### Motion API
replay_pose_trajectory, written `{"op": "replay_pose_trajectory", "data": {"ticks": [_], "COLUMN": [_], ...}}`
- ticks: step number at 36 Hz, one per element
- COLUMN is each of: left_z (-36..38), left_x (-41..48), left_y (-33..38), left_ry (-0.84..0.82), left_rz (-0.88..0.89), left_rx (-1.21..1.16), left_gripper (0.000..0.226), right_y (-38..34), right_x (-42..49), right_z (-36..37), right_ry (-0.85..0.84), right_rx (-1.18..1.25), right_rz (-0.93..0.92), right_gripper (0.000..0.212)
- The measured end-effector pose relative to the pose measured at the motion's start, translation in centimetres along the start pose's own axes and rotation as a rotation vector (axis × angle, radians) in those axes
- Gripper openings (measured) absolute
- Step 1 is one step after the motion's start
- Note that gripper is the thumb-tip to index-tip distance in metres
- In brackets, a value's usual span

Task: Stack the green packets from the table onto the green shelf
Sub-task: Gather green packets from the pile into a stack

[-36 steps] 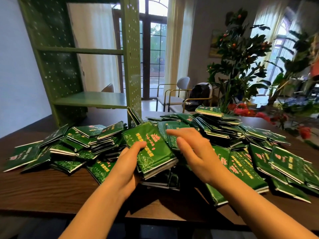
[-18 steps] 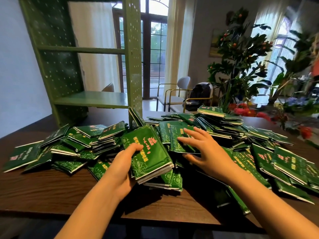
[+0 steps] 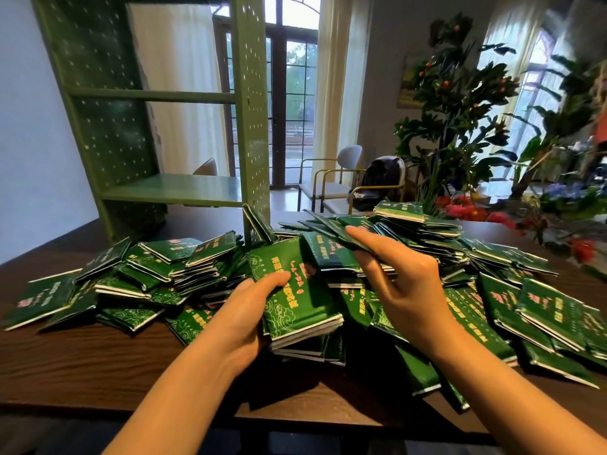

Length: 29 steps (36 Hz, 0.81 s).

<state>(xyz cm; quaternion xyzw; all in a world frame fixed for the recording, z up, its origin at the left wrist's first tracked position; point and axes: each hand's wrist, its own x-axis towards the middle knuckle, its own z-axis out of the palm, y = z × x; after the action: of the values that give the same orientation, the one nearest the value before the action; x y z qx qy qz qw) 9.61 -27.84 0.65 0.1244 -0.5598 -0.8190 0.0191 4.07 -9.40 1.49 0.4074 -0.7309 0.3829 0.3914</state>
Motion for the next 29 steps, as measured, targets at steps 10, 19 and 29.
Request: {"op": "replay_pose_trajectory", "data": {"ticks": [10, 19, 29], "left_z": [0.7, 1.0, 1.8], "left_x": [-0.3, -0.4, -0.5], "left_y": [0.1, 0.3, 0.9], "left_ry": [-0.106, -0.197, -0.099], "left_rz": [0.026, 0.000, -0.006], "left_rx": [-0.167, -0.142, -0.085], "left_gripper": [0.054, 0.051, 0.024], "right_y": [-2.1, -2.4, -1.4], "right_x": [-0.6, -0.2, 1.4], "right_z": [1.3, 1.2, -0.4], "right_ry": [-0.293, -0.438, -0.355], "right_rx": [-0.057, -0.079, 0.068], "right_rz": [-0.196, -0.166, 0.008], "right_gripper": [0.042, 0.045, 0.046]}}
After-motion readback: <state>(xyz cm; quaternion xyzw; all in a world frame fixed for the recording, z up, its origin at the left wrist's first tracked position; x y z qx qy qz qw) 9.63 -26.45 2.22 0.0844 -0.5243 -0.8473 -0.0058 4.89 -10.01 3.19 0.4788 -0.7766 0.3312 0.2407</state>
